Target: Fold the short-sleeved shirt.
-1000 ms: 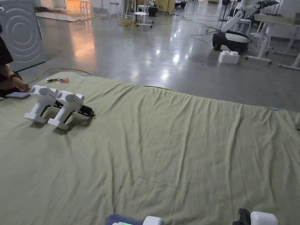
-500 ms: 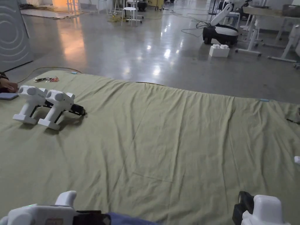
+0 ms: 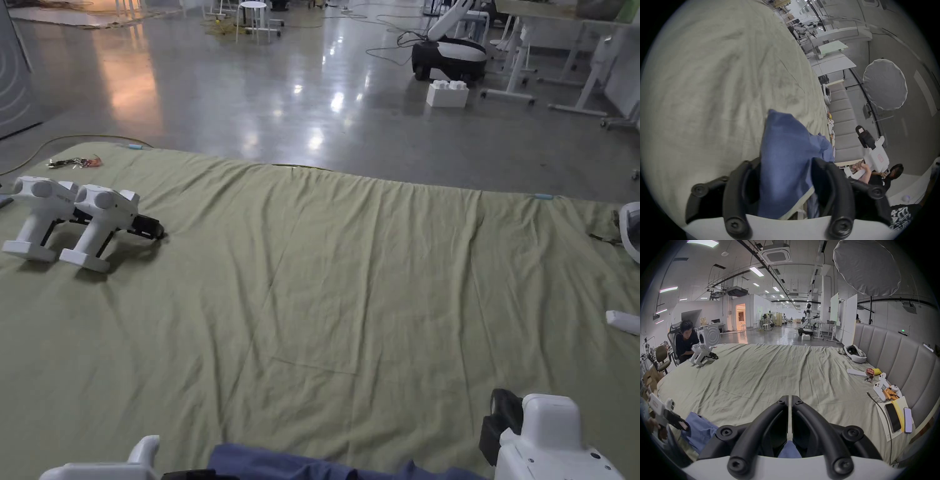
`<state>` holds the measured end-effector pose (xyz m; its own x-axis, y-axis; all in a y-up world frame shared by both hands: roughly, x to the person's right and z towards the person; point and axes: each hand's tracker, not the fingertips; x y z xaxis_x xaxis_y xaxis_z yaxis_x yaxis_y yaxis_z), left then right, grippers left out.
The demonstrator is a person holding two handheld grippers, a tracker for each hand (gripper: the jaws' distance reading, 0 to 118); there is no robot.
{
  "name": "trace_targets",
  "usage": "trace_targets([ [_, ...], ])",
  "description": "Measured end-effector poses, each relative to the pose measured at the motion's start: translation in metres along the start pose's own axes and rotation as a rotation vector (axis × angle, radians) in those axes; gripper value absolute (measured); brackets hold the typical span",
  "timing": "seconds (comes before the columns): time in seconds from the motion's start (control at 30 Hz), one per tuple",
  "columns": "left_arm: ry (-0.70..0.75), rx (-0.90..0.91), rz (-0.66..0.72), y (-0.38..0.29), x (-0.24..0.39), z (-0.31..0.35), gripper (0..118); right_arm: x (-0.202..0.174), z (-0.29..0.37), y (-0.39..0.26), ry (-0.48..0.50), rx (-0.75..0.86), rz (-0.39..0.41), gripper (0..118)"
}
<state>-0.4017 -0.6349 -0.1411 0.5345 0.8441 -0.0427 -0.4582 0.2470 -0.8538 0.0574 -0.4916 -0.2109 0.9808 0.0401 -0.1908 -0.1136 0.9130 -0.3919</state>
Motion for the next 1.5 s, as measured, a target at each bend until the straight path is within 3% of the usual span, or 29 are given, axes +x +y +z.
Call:
trace_targets([
  [0.07,0.059,0.047,-0.012,0.0,-0.006,-0.004,23,-0.001,0.001,0.0,-0.001,-0.002,-0.002,6],
  [0.1,0.076,0.056,-0.009,0.001,-0.008,-0.006,21,-0.001,0.001,0.0,-0.001,-0.004,-0.001,6],
  [0.43,0.15,0.117,-0.09,0.011,0.03,0.032,17,0.0,-0.001,0.0,0.008,-0.006,0.004,6],
  [0.57,0.275,0.175,-0.125,0.021,0.064,0.078,17,0.001,-0.002,0.001,0.012,-0.008,0.003,6],
  [0.7,0.492,0.22,-0.199,0.038,0.075,0.122,17,0.001,-0.004,0.002,0.017,-0.009,0.005,6],
  [0.83,0.655,0.228,-0.25,0.041,0.114,0.131,17,0.0,-0.006,0.003,0.025,-0.009,0.009,6],
  [1.17,0.816,0.114,-0.448,0.016,0.194,0.053,17,-0.002,-0.007,0.0,0.035,-0.014,0.01,6],
  [1.5,0.748,-0.073,-0.503,-0.016,0.221,-0.087,17,-0.001,-0.005,-0.004,0.028,-0.026,-0.001,6],
])
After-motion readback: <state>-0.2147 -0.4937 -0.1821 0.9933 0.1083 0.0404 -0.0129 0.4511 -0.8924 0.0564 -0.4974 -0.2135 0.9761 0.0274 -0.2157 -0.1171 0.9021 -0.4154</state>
